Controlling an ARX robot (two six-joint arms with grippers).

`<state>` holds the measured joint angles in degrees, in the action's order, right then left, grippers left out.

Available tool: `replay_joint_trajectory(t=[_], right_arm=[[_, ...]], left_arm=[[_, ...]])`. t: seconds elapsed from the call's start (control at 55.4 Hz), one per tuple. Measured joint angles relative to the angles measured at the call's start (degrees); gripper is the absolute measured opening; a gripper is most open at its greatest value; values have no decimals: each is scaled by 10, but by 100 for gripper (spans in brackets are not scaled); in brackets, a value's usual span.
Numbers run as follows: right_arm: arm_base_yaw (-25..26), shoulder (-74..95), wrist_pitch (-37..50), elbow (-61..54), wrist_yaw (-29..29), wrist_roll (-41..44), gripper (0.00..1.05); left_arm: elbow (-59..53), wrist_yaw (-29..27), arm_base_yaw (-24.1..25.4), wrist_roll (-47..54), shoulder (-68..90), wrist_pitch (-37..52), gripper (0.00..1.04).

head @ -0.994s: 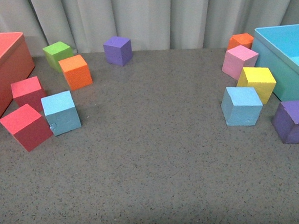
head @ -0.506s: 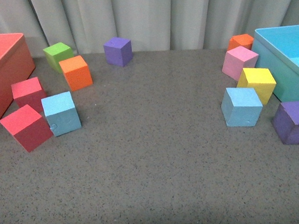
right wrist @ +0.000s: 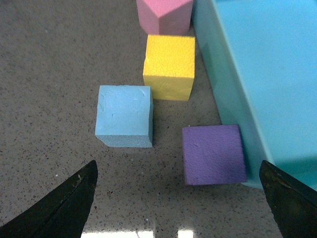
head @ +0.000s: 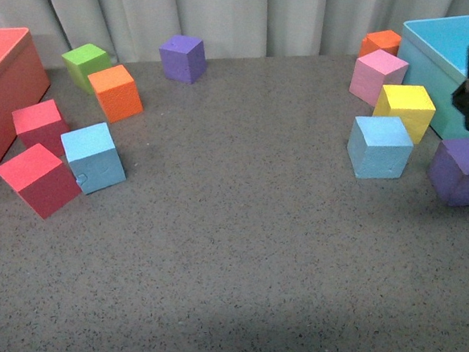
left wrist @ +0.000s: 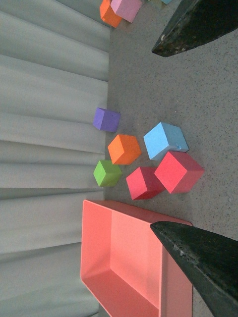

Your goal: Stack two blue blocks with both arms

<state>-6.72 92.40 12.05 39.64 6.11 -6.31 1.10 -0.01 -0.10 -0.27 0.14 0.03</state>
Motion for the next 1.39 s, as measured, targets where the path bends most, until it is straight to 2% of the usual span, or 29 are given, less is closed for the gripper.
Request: replay_joint_trajectory(t=[0.343, 0.506, 1.156, 1.319, 1.391], right_arm=[[-9, 180, -119, 190, -54, -55, 95], [-13, 233, -173, 250, -49, -73, 95], [-34, 377, -222, 377, -52, -80, 95], [-38, 392, -248, 400, -40, -85, 62], [-38, 392, -248, 401, -40, -86, 53]], left_arm=[[0, 0, 0, 0, 0, 0, 98], [0, 0, 0, 0, 0, 0, 98], [0, 0, 0, 0, 0, 0, 98], [0, 0, 0, 0, 0, 0, 98], [0, 0, 0, 0, 0, 0, 98]])
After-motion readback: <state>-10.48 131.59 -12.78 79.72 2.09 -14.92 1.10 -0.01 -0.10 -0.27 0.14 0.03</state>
